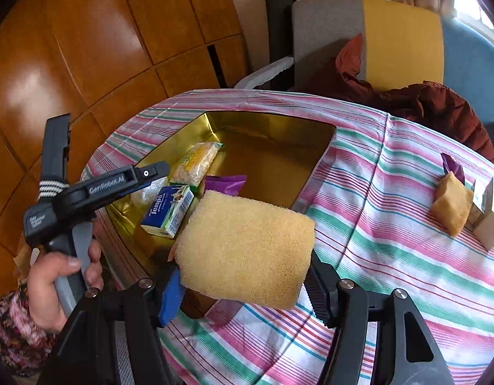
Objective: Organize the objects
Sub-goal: 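Carry the WEIDAN bag into the gold tray with the left tool while the right tool drops the sponge there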
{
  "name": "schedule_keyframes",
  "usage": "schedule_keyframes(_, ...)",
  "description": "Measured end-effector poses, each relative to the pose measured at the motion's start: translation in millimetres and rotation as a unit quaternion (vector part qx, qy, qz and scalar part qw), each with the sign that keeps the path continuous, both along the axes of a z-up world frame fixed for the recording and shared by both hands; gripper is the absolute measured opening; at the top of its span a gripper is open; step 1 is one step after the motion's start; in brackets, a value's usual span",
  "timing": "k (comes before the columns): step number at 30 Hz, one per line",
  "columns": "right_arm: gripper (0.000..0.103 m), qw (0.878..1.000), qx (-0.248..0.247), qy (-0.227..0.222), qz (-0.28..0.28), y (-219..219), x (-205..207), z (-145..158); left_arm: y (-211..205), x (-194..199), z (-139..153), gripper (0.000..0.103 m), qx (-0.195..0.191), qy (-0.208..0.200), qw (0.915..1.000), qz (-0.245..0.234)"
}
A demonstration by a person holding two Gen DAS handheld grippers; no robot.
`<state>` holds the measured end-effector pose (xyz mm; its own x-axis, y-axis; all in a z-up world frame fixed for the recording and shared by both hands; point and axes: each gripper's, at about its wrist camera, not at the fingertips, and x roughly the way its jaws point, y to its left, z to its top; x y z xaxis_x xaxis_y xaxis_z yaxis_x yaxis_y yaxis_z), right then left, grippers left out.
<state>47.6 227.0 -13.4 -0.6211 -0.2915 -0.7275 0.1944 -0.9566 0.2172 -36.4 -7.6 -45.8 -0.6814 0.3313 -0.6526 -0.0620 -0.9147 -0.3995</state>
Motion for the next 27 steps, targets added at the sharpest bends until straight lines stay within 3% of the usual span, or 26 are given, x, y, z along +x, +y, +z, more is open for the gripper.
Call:
schedule_keyframes(7,0.066,0.999,0.033,0.004,0.014,-26,-20,-1,-9,9,11,0.05,0.006,0.015,0.9994,0.03)
schedule_keyframes(18,0.068,0.997,0.075,-0.01,-0.003,-40,-57,-11,-18,6,13,0.05,0.014,0.002,0.9989,0.044)
schedule_keyframes(23,0.079,0.996,0.086,-0.002,-0.016,-37,-64,-12,-16,8,14,0.05,0.013,0.002,0.9992,0.037)
schedule_keyframes(26,0.094,0.996,0.084,0.01,-0.028,-34,-59,-9,-13,8,13,0.05,0.013,0.0,0.9993,0.034)
schedule_keyframes(27,0.094,0.996,0.084,0.014,-0.031,-33,-58,-8,-12,9,13,0.05,0.013,0.0,0.9994,0.032)
